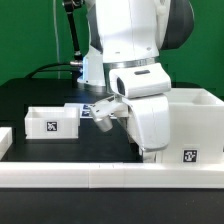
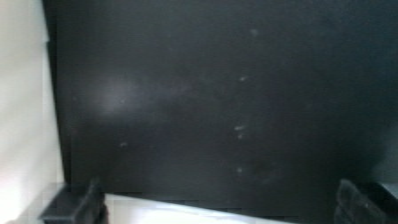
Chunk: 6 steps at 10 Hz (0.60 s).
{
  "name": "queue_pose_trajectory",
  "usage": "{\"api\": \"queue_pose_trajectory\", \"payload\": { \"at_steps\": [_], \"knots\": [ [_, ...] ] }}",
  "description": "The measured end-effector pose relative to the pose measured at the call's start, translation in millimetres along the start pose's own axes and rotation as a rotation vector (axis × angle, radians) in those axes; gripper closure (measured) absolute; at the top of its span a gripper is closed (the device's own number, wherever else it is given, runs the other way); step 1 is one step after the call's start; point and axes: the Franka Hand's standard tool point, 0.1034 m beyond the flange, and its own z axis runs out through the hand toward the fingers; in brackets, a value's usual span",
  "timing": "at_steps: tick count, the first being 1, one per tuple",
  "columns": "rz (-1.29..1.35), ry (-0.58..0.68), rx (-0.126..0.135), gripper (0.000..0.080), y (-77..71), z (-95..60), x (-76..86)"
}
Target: Assemble drawer
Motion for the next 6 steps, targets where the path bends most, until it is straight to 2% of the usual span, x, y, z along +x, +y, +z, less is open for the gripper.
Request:
{"api": "queue_pose_trajectory", "payload": {
  "at_steps": [4, 5, 6],
  "knots": [
    [0.052, 0.001, 0.002, 0.015, 0.1, 1.8, 6.6],
    [0.039, -0.001, 0.001, 0.015, 0.9, 0.5, 3.1],
    [0.009, -0.009, -0.002, 0.015, 1.3, -3.5, -12.2]
  ]
}}
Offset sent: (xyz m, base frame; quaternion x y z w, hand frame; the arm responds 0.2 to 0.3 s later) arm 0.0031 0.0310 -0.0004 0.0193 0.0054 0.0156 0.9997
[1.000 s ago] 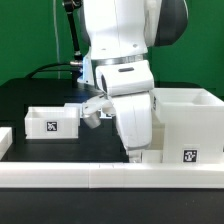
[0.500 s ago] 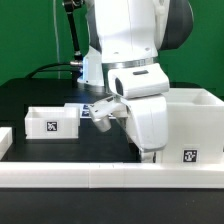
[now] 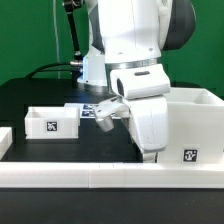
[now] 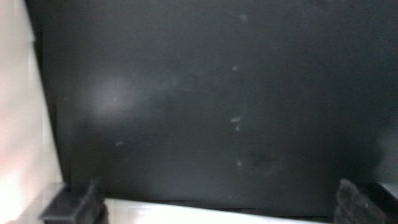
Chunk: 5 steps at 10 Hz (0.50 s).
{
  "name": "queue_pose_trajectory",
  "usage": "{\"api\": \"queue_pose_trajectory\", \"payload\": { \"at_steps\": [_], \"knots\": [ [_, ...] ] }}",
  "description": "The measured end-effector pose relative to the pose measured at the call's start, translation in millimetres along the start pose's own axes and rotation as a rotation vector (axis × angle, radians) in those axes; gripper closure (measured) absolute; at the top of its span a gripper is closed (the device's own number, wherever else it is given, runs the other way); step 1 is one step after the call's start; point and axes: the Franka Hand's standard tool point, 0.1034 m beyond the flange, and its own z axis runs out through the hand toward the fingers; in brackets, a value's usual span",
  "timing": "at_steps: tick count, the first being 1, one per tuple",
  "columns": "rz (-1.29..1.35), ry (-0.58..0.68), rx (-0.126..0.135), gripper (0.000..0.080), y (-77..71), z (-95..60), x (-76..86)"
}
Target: Assemble drawer
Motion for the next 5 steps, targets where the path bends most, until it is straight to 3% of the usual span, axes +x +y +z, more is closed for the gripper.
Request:
{"api": "queue_pose_trajectory", "payload": {
  "at_steps": [3, 5],
  "knots": [
    [-0.008, -0.017, -0.017, 0.0151, -8.1, -14.9, -47.7],
    [0.01, -0.032, -0.039, 0.0151, -18.3, -26.6, -62.5]
  ]
}}
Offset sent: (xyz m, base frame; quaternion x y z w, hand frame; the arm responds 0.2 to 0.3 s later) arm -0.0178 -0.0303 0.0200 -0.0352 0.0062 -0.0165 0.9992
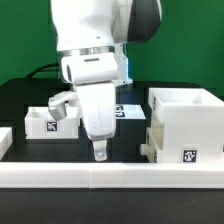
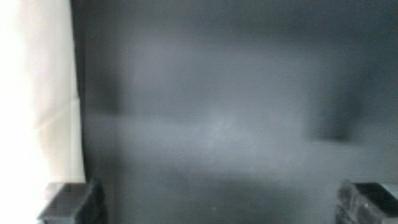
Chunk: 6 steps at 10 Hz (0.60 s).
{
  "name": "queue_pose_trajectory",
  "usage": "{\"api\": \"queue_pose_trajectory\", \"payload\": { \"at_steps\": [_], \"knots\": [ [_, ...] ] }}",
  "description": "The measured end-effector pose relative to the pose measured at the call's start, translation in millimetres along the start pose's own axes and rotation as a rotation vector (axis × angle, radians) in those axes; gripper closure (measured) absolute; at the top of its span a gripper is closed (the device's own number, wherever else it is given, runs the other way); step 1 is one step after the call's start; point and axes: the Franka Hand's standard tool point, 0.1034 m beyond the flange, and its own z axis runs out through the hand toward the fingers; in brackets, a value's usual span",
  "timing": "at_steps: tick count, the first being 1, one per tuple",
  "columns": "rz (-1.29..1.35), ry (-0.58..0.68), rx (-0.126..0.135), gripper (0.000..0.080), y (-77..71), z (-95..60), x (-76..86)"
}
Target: Assemble drawer
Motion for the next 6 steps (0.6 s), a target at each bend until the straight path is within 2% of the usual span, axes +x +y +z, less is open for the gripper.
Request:
{"api": "queue_pose_trajectory", "payload": {
  "at_steps": [3, 4, 5, 6],
  "knots": [
    [0.115, -0.021, -0.017, 0.0151, -36.9, -18.0, -9.3],
    [0.135, -0.026, -0.031, 0.0151, -47.3, -20.3, -9.8],
    [0.142, -0.029, -0.032, 0.0151, -55.7, -21.8, -11.4],
    [0.147, -0.029, -0.026, 0.0151, -57.6, -21.5, -12.0]
  ]
}}
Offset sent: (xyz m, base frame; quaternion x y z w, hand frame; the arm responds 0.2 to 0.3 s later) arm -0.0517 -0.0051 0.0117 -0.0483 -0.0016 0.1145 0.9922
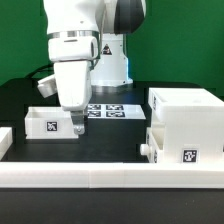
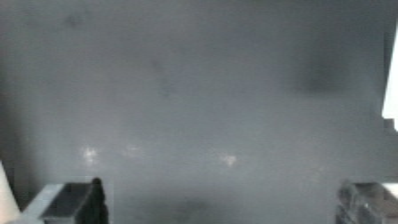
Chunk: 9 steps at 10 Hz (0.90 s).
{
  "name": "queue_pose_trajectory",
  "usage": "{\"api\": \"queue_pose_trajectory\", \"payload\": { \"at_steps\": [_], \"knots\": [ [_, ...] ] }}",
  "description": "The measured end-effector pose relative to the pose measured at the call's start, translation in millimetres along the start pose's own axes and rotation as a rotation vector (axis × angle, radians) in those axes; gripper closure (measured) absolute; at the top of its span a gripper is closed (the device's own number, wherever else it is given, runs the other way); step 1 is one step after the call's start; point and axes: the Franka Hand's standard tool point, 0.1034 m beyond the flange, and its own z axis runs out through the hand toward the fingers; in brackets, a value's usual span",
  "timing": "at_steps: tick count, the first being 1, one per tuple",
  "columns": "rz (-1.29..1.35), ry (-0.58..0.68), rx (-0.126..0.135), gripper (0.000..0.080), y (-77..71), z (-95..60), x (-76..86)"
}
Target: Assemble drawer
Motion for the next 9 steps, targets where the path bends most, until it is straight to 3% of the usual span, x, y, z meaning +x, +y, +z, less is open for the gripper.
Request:
{"api": "queue_pose_trajectory", "payload": {
  "at_steps": [4, 7, 9],
  "knots": [
    [0.159, 0.002, 0.002, 0.0151, -0.5, 1.3, 0.4],
    [0.413, -0.005, -0.044, 0.0151, -2.0, -5.4, -17.5],
    [0.61, -0.005, -0.051, 0.0151, -8.6, -11.7, -21.3]
  ]
}}
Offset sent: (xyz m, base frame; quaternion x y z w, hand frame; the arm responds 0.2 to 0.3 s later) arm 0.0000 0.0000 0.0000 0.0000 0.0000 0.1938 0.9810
